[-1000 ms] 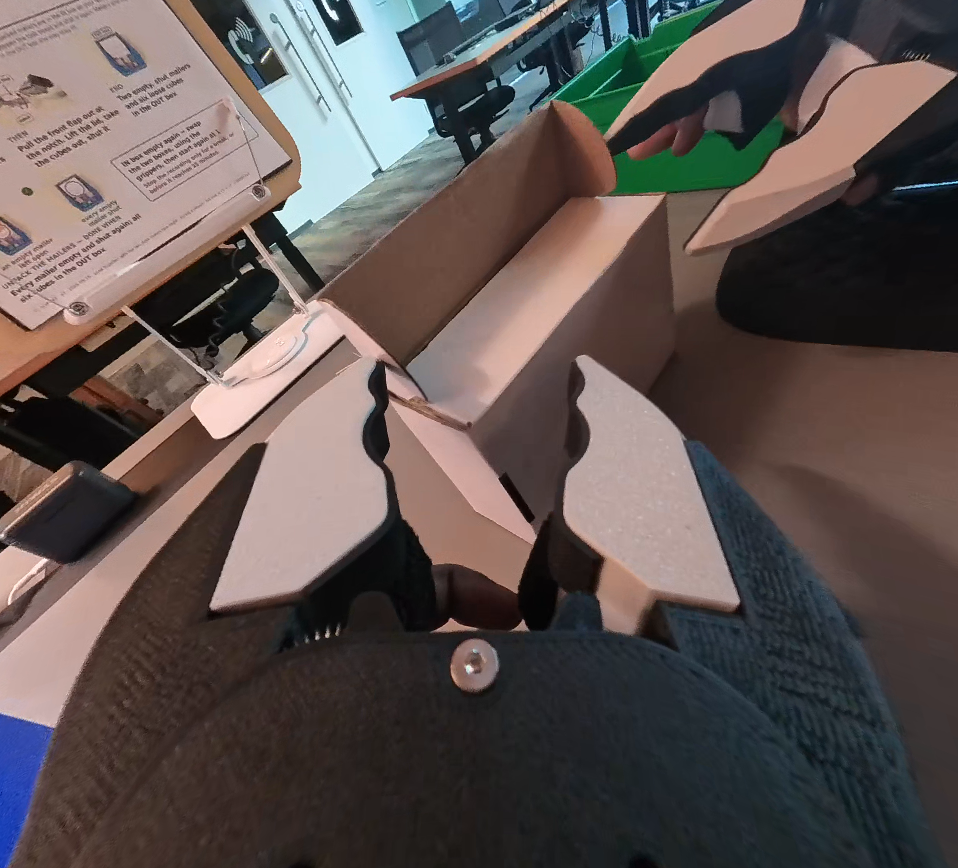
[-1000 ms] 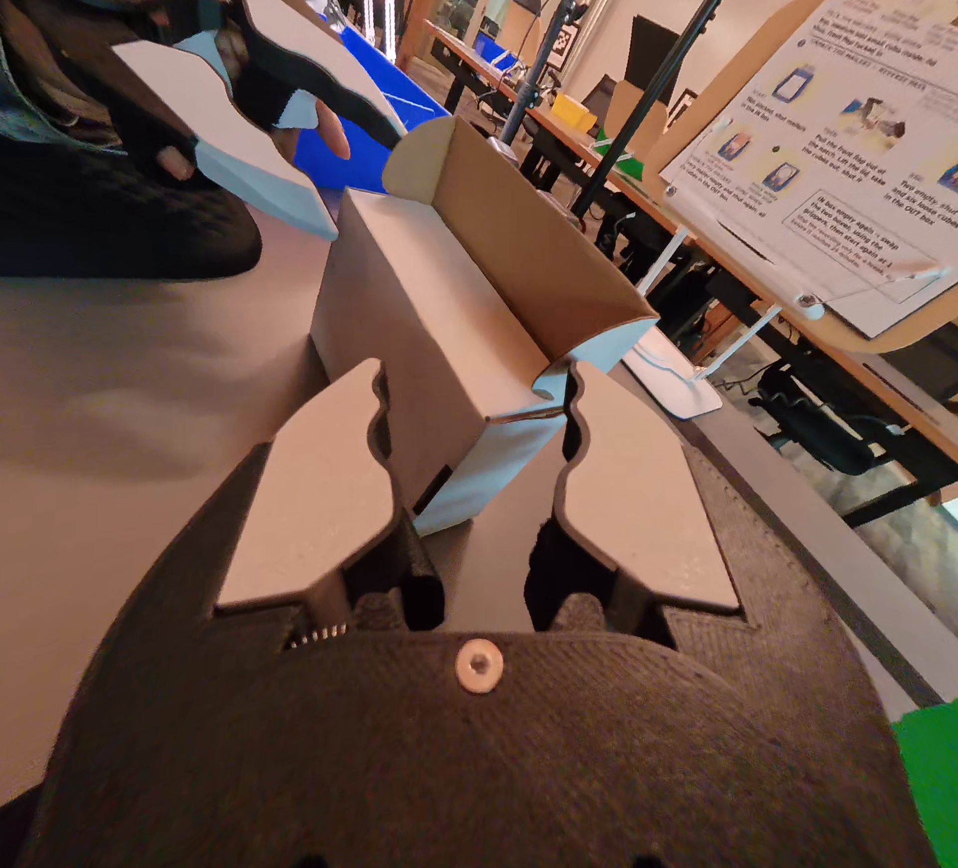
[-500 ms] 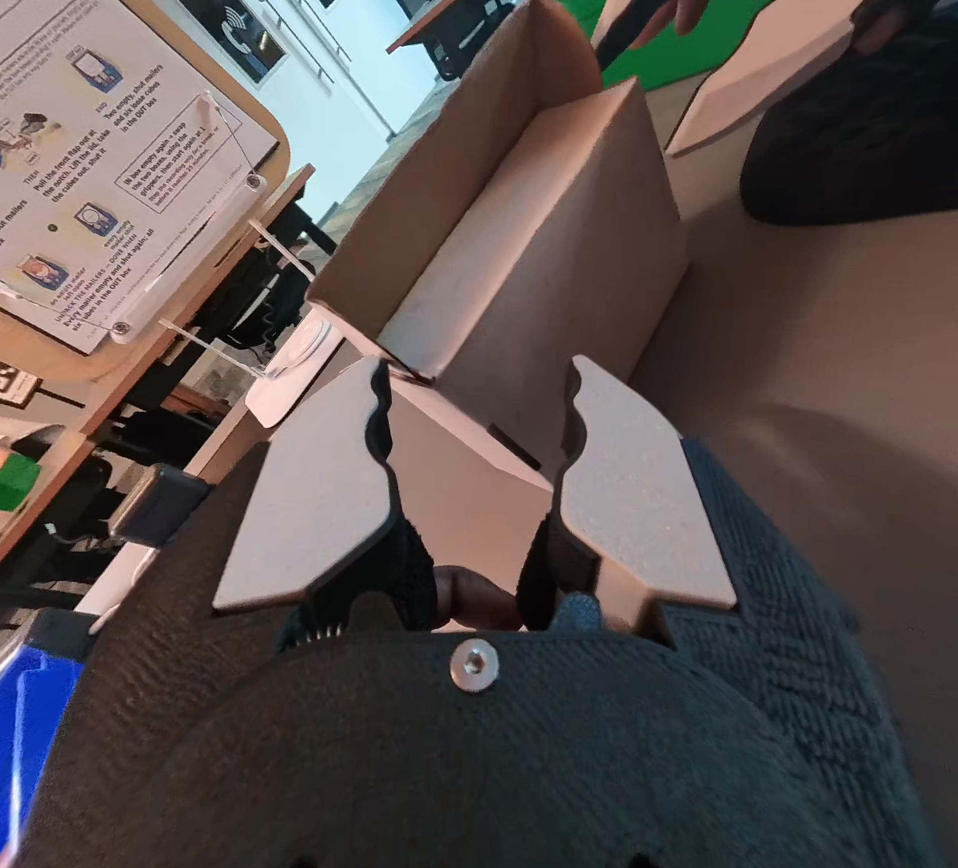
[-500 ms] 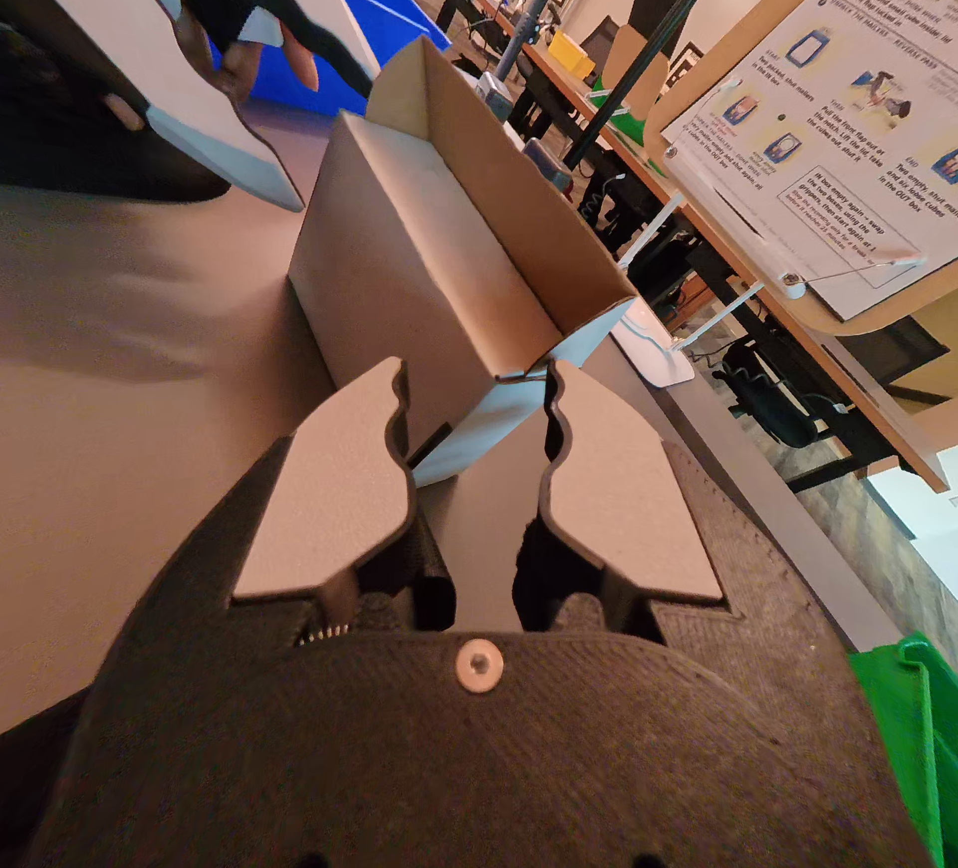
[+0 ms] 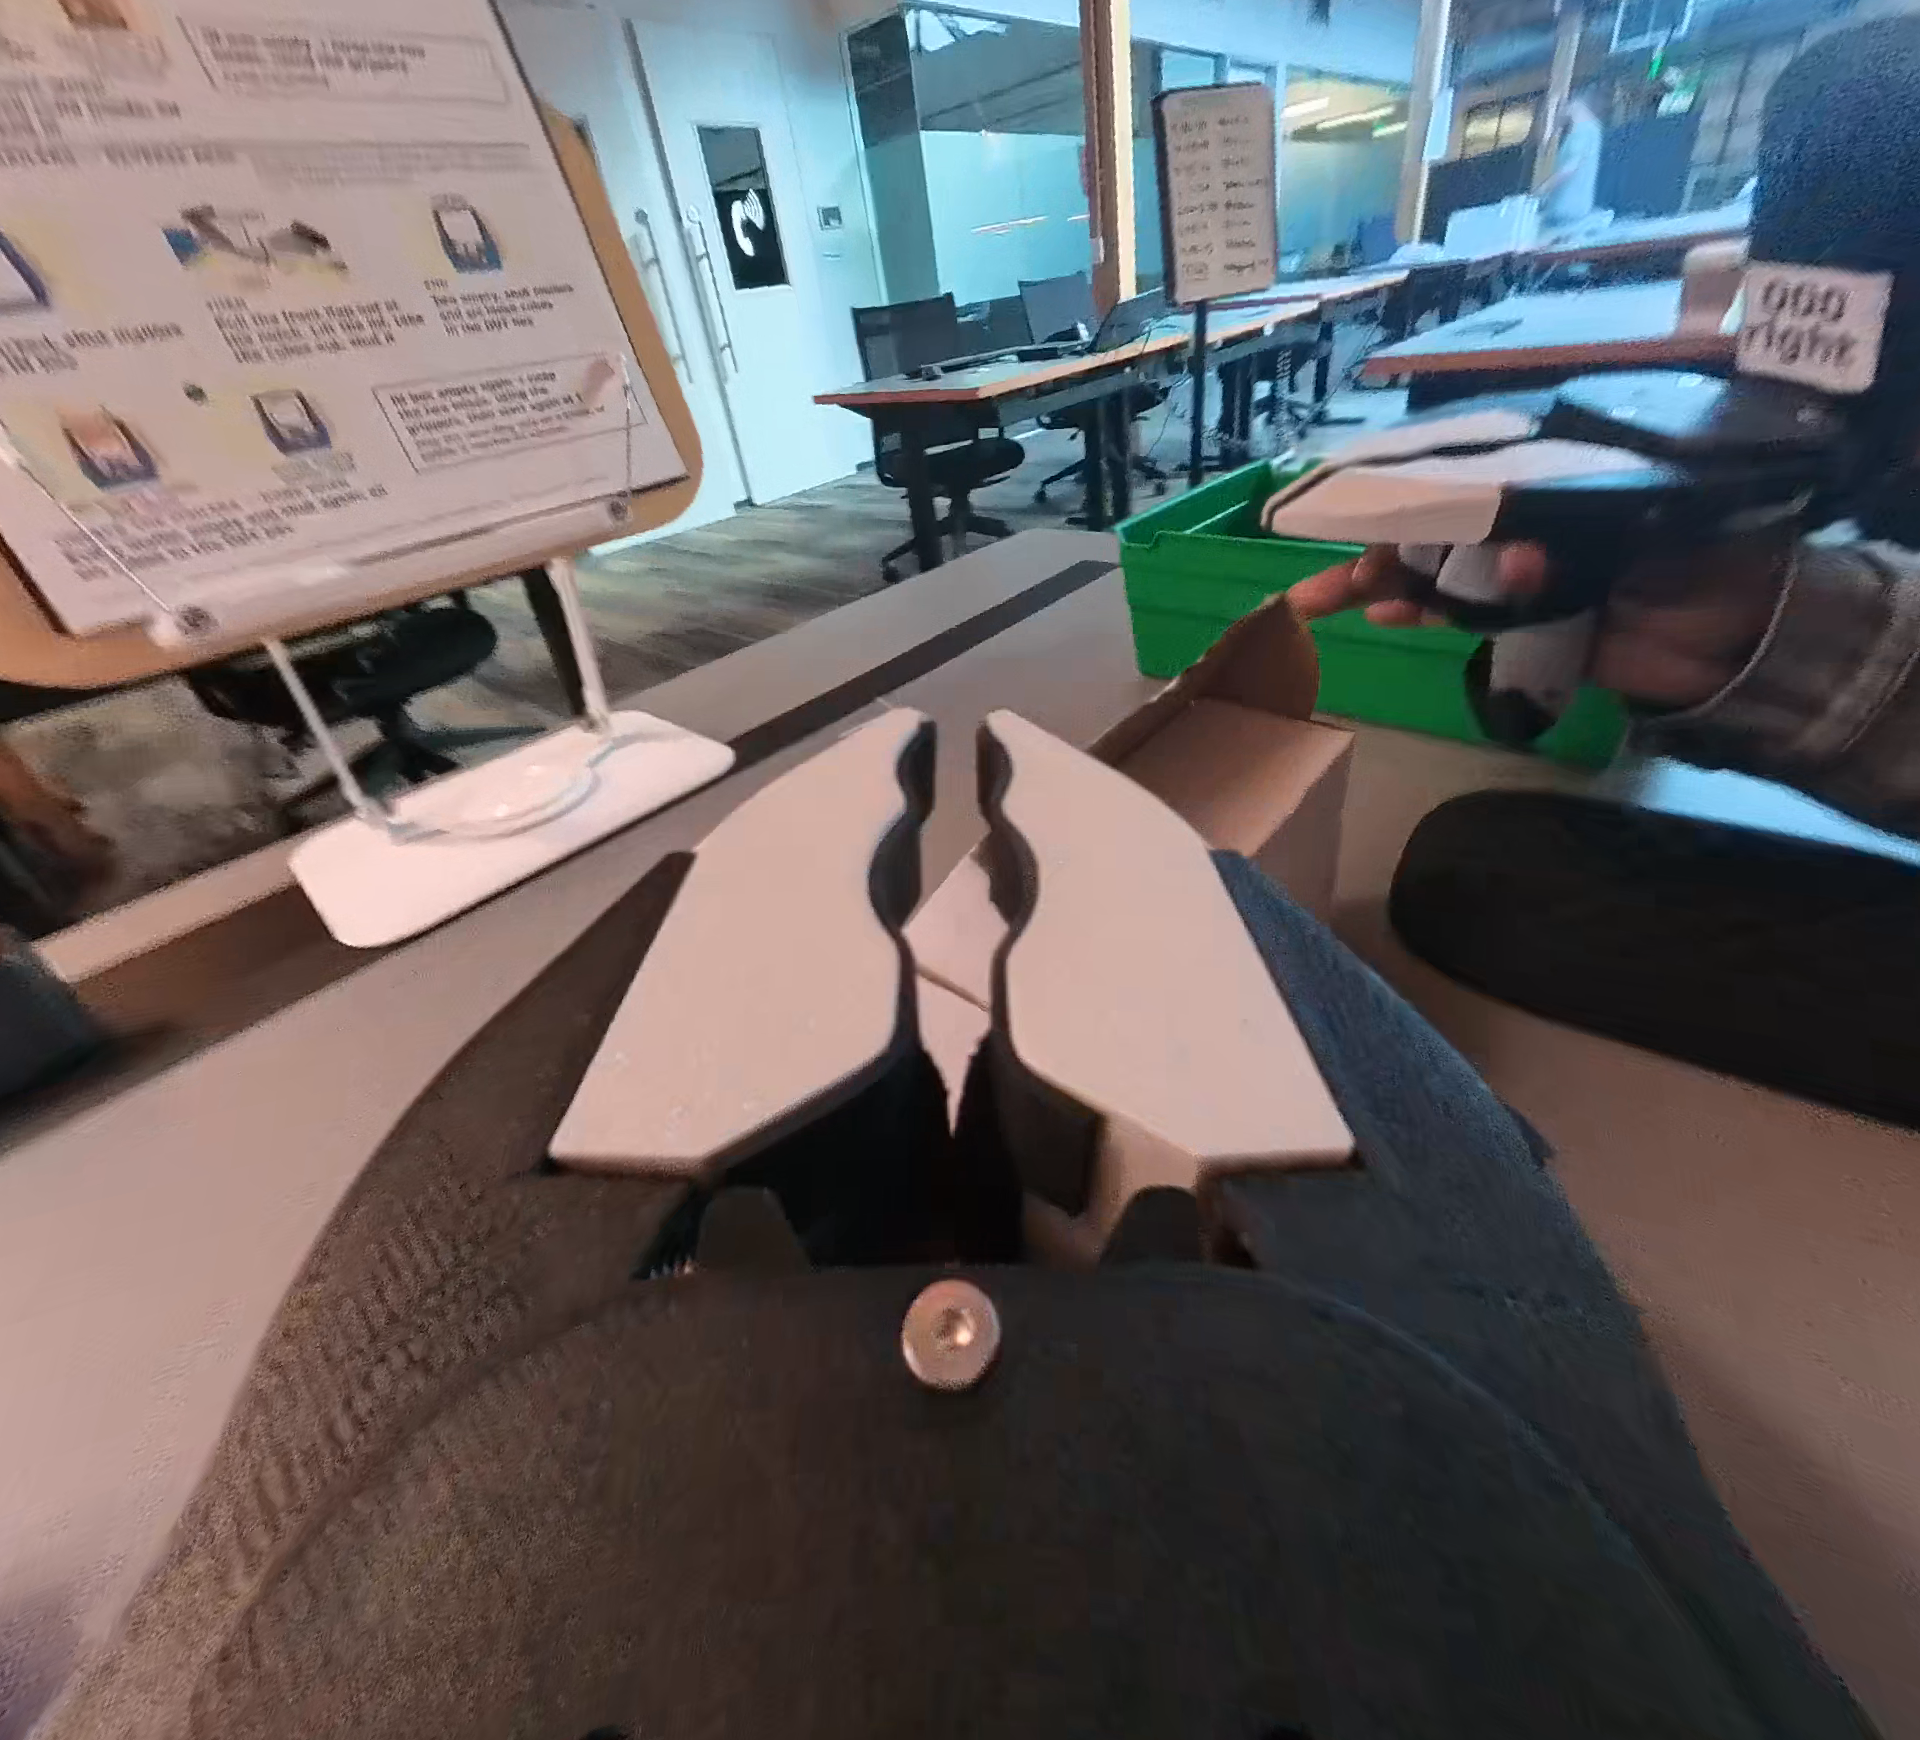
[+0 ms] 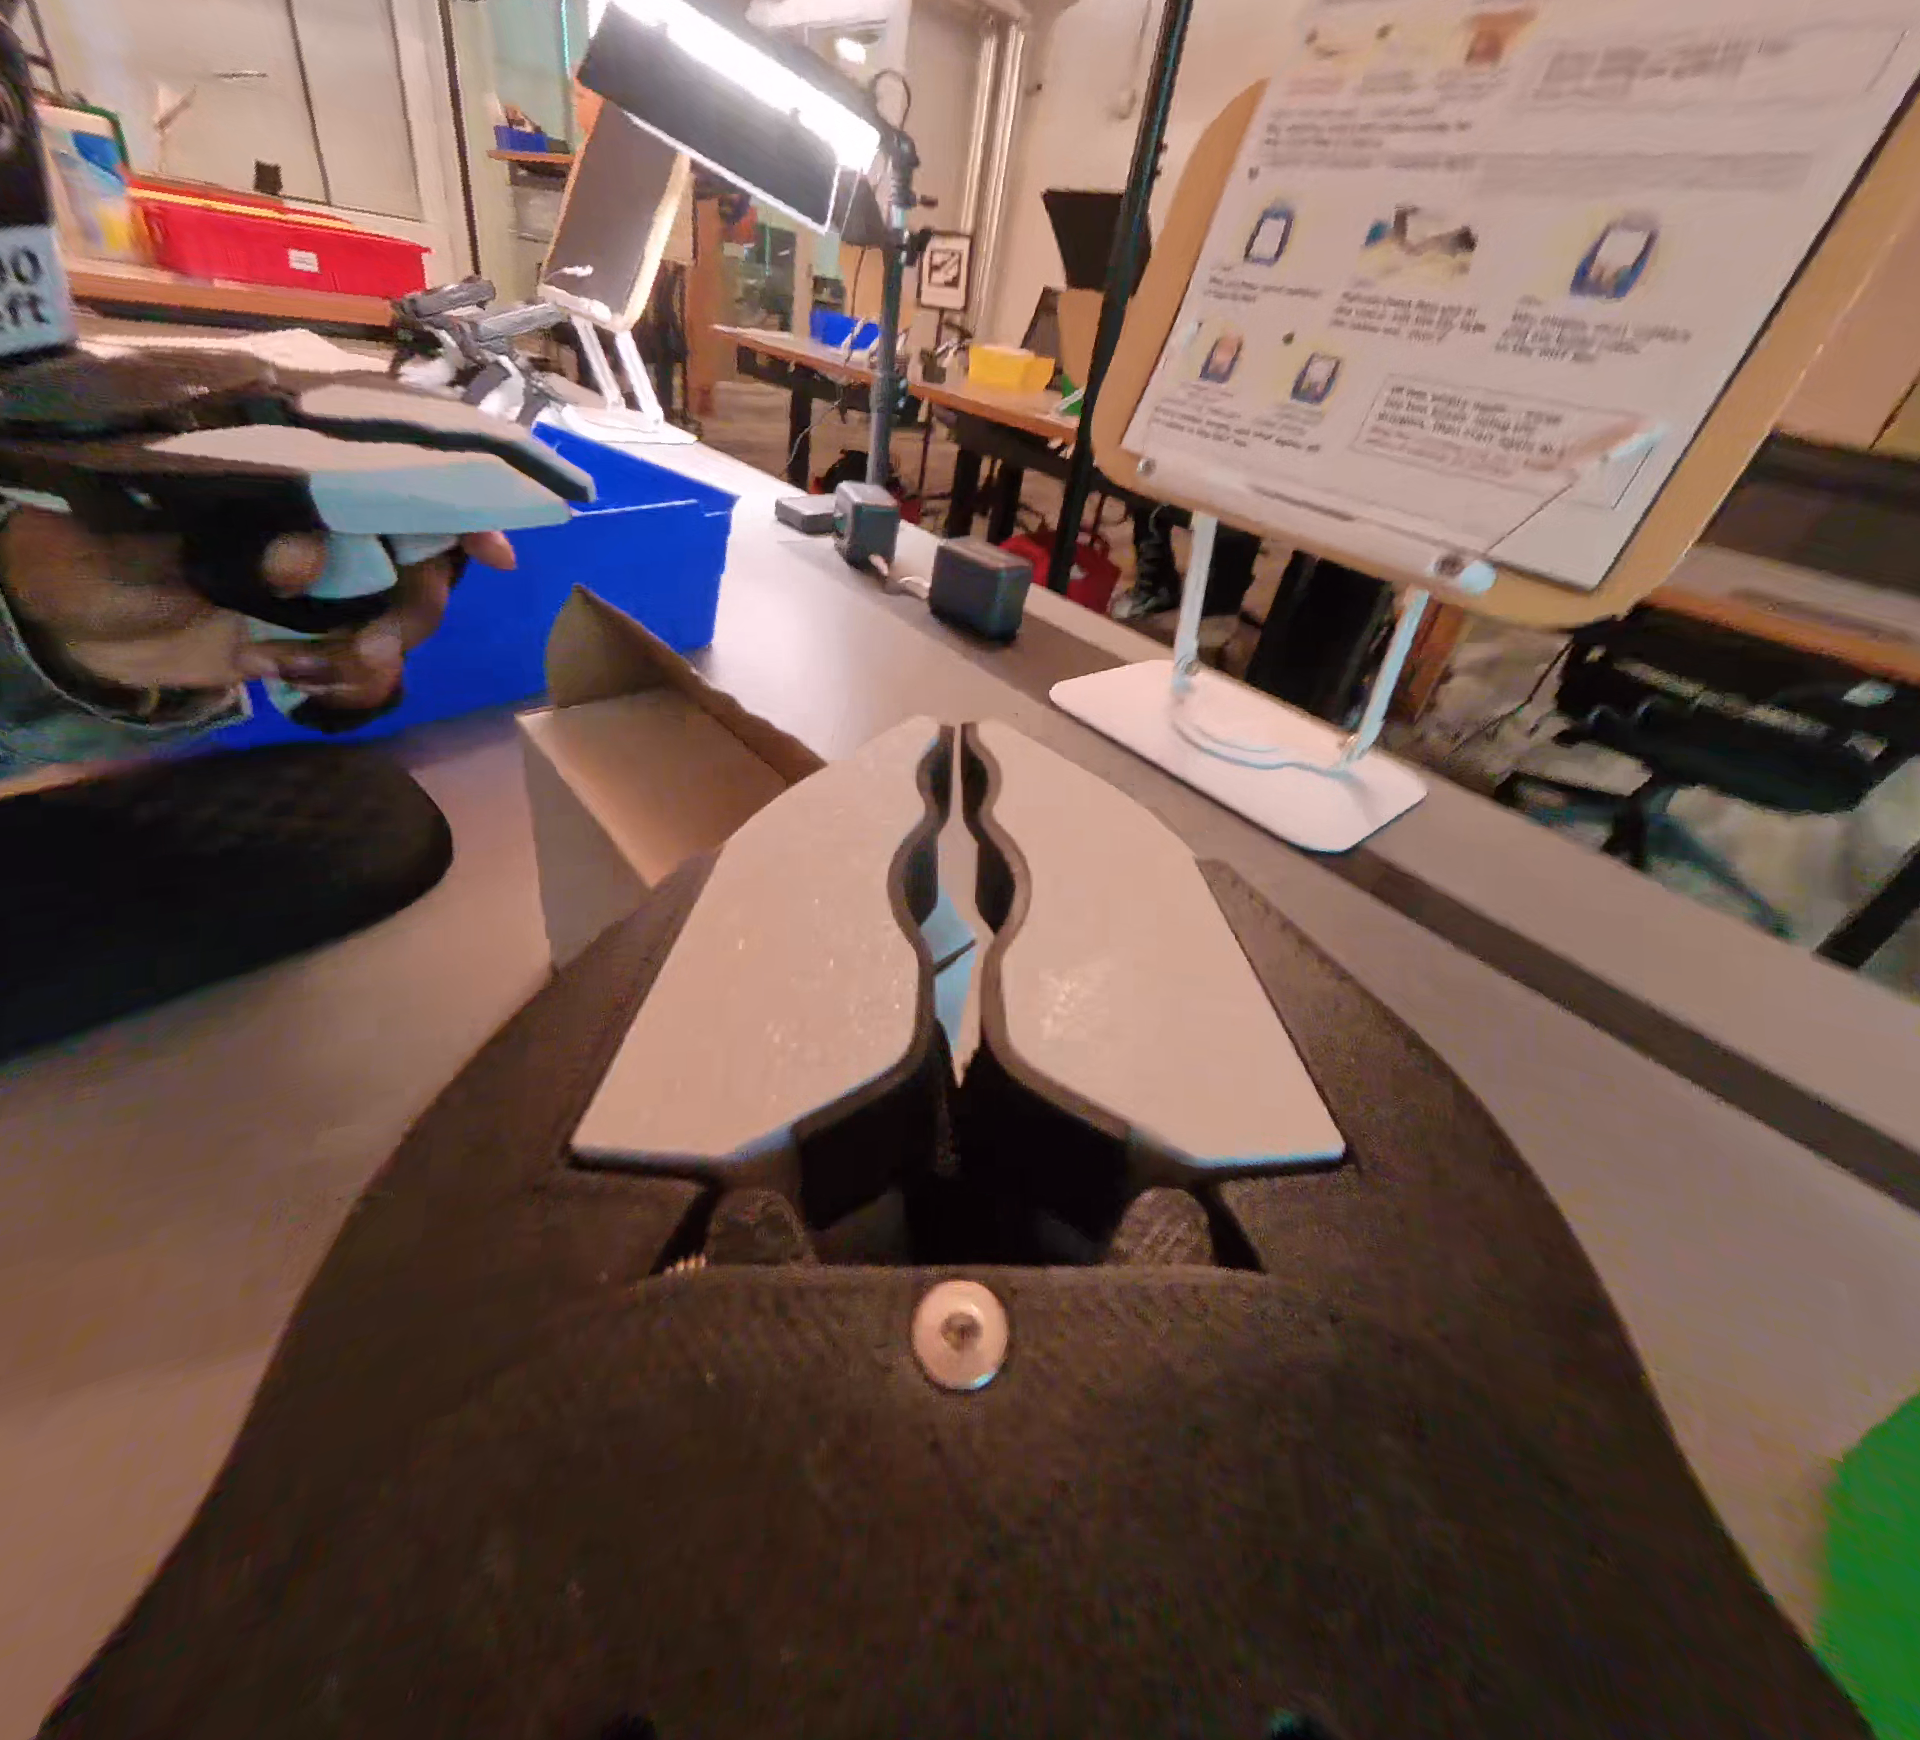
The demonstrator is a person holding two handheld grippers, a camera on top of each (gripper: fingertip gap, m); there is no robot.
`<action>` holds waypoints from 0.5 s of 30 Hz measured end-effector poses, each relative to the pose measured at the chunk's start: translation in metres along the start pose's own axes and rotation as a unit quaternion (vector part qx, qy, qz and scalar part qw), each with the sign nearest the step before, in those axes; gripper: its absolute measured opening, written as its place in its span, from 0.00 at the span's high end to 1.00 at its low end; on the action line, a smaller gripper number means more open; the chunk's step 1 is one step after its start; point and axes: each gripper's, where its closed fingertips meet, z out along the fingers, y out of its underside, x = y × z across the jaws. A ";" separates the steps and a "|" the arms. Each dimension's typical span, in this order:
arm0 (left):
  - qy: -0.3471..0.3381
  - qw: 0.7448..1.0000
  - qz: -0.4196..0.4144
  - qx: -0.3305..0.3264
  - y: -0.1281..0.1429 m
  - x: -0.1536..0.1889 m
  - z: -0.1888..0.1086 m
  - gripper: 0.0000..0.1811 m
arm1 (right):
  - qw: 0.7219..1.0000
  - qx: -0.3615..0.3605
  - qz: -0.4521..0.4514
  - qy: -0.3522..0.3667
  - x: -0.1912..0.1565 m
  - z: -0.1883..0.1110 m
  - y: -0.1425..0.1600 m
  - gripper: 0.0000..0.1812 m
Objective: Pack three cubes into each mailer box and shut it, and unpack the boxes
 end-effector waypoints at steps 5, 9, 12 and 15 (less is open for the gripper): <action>0.044 0.996 -0.063 -0.046 0.028 0.005 0.003 1.00 | 0.997 -0.053 0.040 -0.035 -0.008 0.007 0.024 1.00; 0.053 0.994 -0.060 -0.070 0.038 0.011 -0.002 1.00 | 0.995 -0.076 0.045 -0.055 -0.016 0.002 0.035 1.00; 0.057 0.993 -0.051 -0.088 0.047 0.014 -0.005 1.00 | 0.993 -0.089 0.039 -0.064 -0.021 0.000 0.044 1.00; 0.068 0.990 -0.055 -0.109 0.056 0.018 -0.007 1.00 | 0.991 -0.100 0.043 -0.074 -0.025 -0.002 0.053 1.00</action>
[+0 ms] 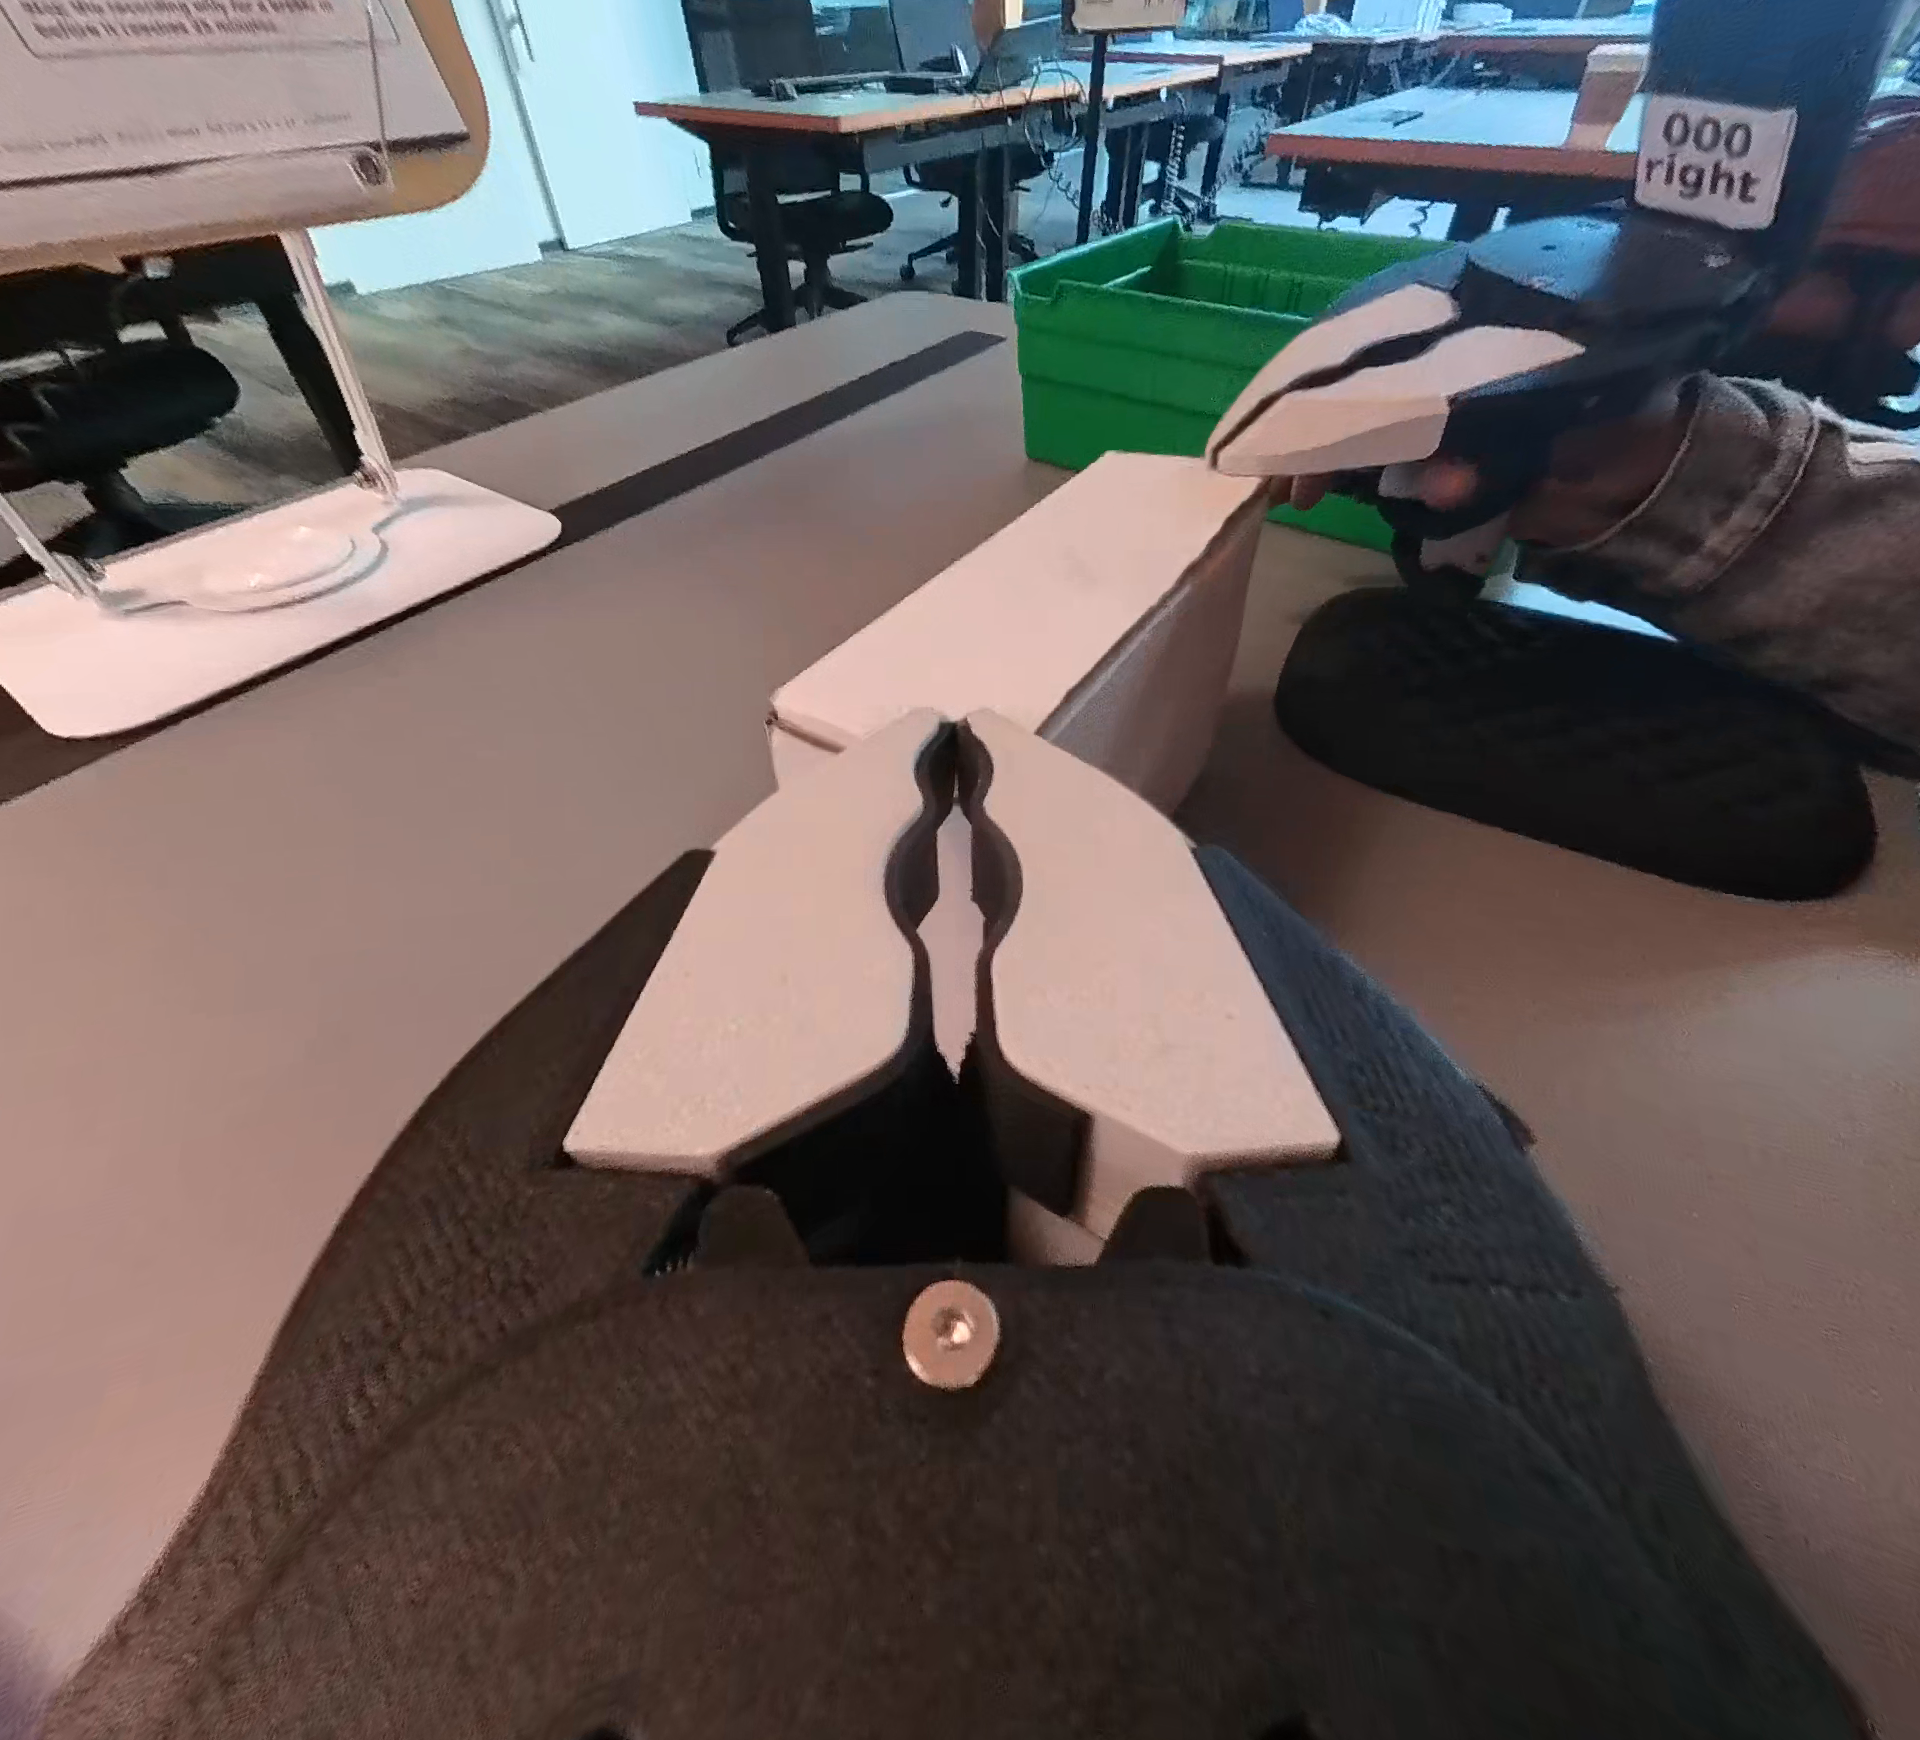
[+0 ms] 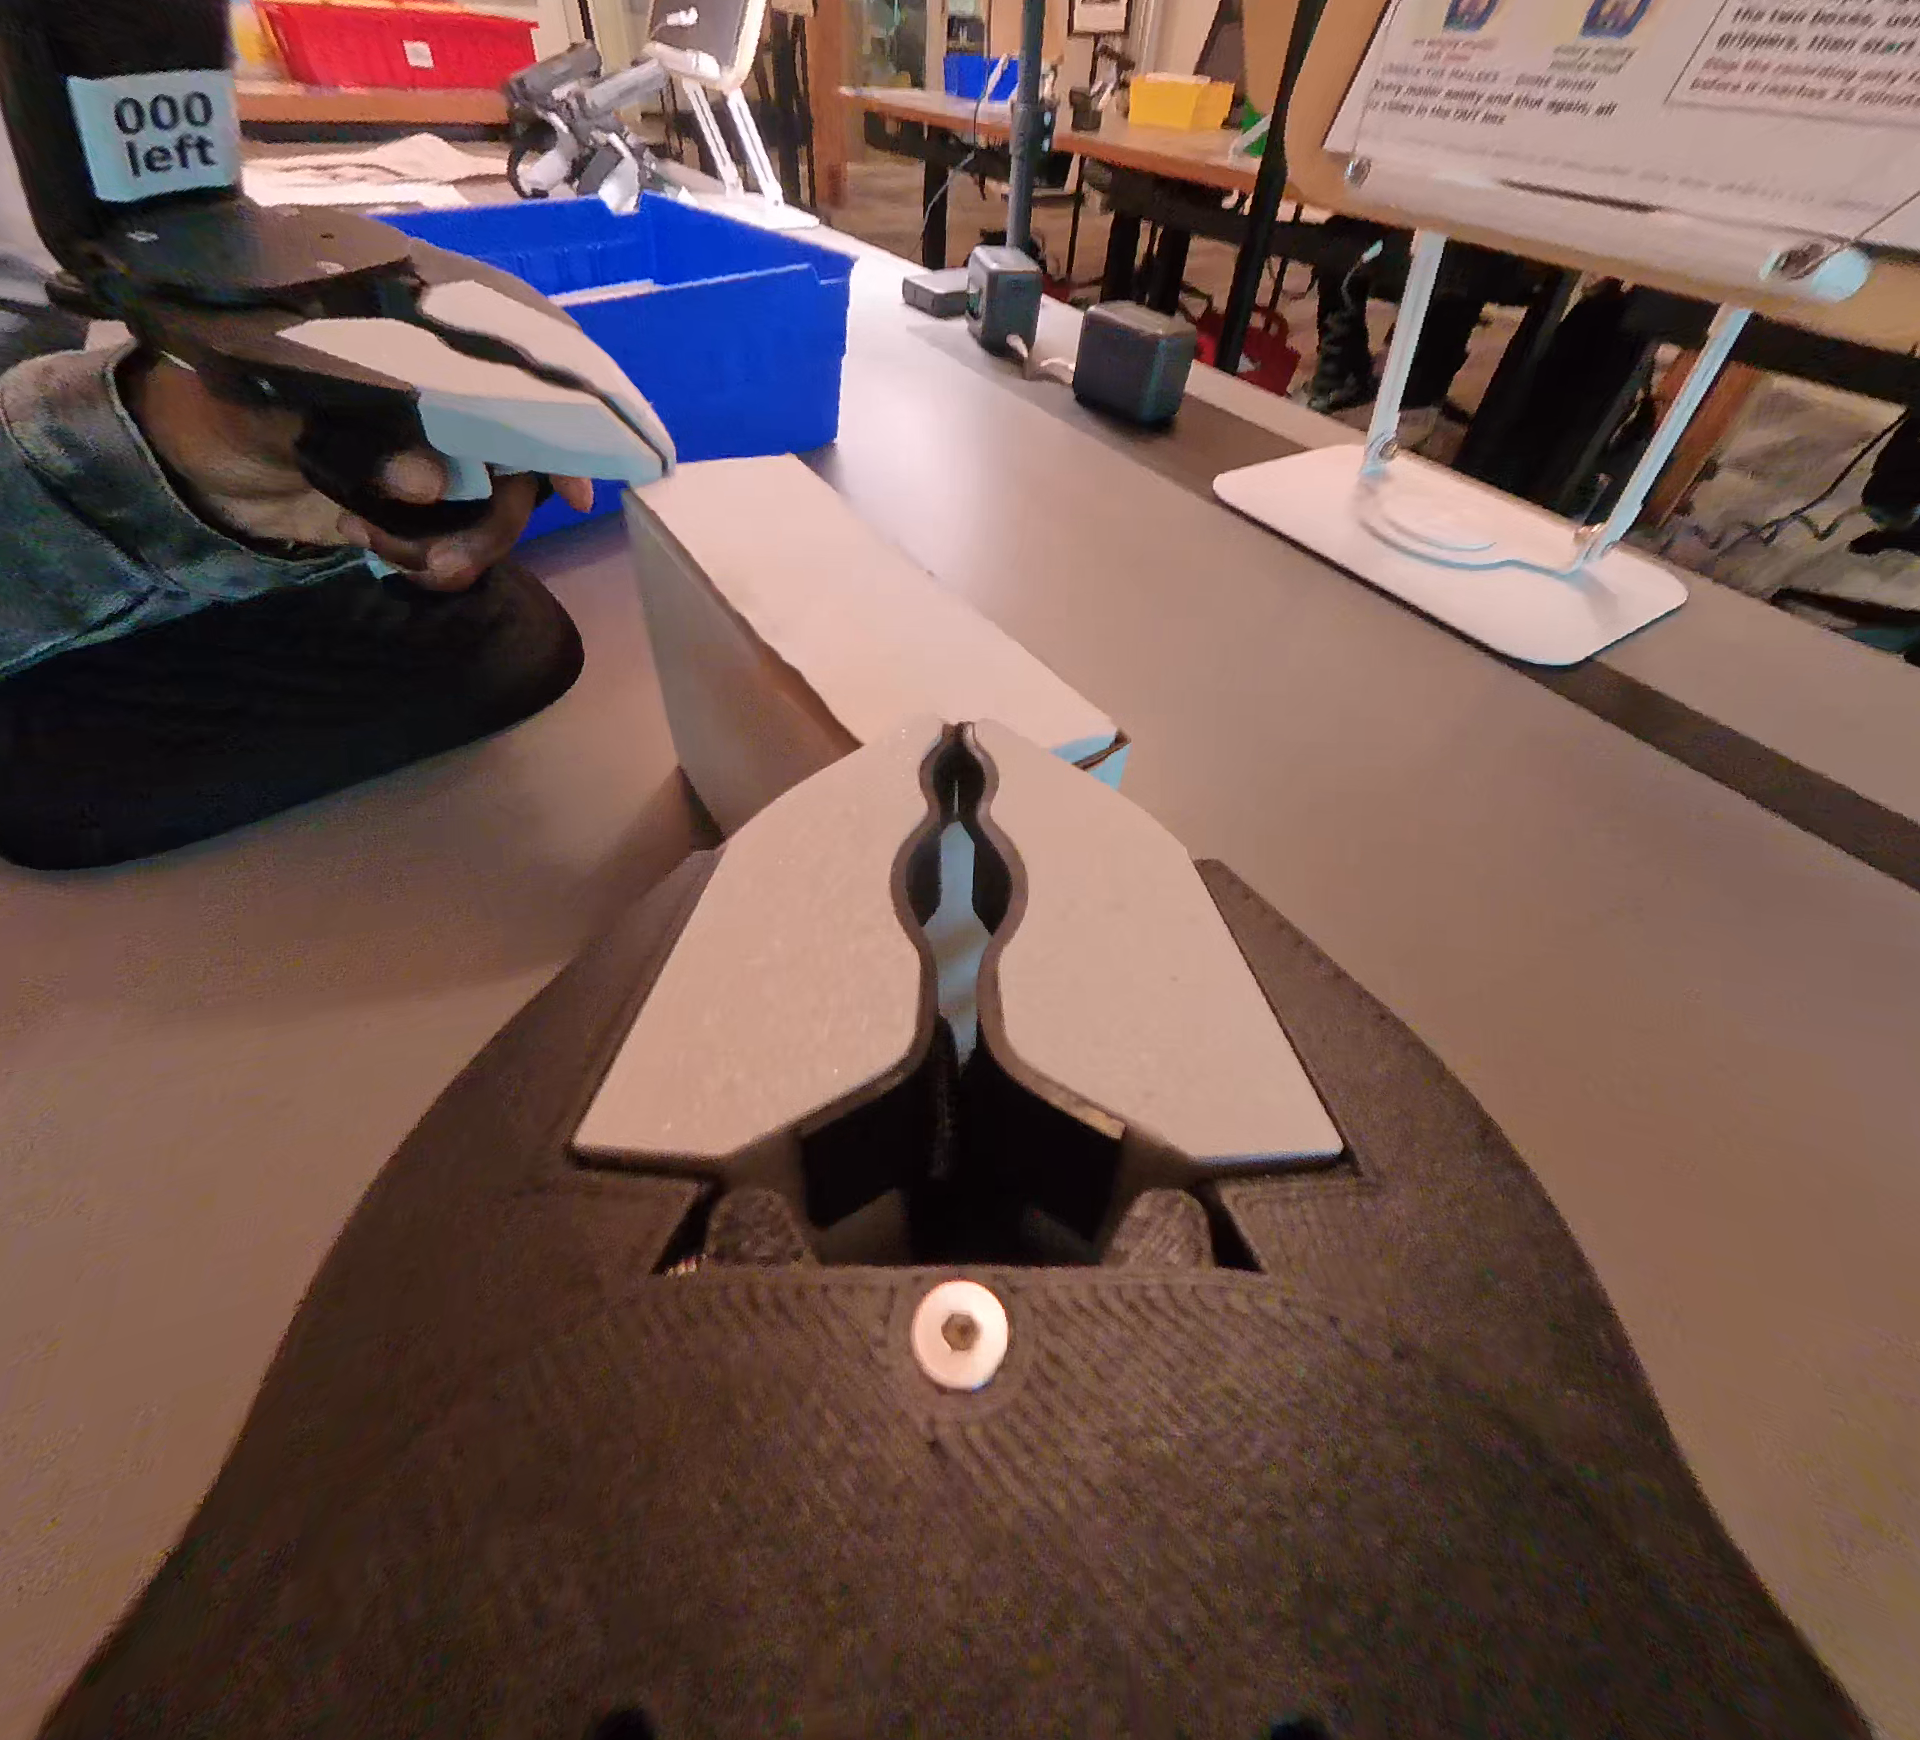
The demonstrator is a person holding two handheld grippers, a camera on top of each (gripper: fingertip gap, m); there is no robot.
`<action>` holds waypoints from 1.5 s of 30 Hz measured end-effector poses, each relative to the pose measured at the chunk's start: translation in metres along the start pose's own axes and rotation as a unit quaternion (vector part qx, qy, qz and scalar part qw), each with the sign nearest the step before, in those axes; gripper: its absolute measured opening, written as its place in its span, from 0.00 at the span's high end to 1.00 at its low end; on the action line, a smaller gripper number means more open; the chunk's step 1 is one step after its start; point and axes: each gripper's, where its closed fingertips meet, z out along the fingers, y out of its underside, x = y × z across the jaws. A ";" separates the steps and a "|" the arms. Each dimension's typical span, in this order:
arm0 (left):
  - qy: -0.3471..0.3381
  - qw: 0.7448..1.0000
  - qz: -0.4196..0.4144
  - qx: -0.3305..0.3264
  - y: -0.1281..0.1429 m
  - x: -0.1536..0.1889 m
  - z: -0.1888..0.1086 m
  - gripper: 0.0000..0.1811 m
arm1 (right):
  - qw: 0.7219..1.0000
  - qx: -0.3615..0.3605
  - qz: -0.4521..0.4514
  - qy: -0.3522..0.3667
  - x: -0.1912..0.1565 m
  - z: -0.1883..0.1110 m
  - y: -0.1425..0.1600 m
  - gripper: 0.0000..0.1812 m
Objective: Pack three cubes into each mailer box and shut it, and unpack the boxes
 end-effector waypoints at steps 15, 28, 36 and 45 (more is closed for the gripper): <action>0.025 0.995 -0.098 -0.001 0.006 -0.004 0.001 0.66 | 0.999 0.016 0.025 -0.029 0.001 -0.007 0.003 0.66; -0.075 0.984 0.155 -0.037 0.015 -0.015 0.013 0.75 | 0.985 -0.079 -0.145 0.049 0.007 0.010 0.031 0.80; -0.017 0.976 0.176 -0.123 0.045 0.006 0.003 0.76 | 0.977 -0.138 -0.162 -0.012 -0.008 0.000 0.050 0.76; 0.057 0.968 0.153 -0.192 0.073 0.027 -0.003 0.74 | 0.960 -0.238 -0.103 -0.109 -0.032 -0.013 0.082 0.63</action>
